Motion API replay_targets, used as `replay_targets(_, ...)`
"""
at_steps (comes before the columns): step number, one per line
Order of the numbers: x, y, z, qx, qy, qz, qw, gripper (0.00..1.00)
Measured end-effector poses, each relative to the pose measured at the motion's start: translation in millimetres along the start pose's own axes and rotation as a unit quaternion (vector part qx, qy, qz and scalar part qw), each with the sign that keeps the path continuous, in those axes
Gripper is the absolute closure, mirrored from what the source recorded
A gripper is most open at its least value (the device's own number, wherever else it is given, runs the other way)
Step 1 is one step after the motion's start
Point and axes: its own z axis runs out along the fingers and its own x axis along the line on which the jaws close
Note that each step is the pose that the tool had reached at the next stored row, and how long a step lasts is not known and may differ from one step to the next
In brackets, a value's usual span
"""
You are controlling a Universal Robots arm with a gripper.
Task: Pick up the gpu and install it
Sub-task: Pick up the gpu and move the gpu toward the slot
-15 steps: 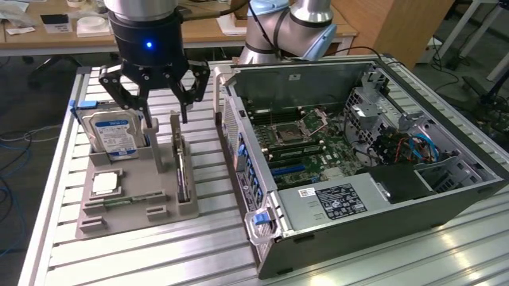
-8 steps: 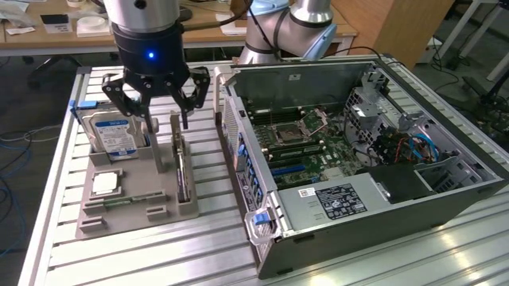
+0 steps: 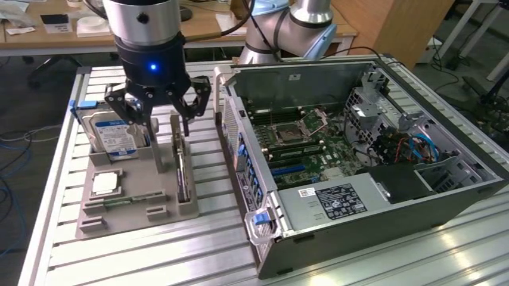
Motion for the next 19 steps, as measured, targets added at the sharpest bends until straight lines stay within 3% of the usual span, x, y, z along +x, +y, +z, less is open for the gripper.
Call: replay_targets(19,-2.4,-1.1,29.1,0.0010,0.0000,0.000,1.0000,0.41)
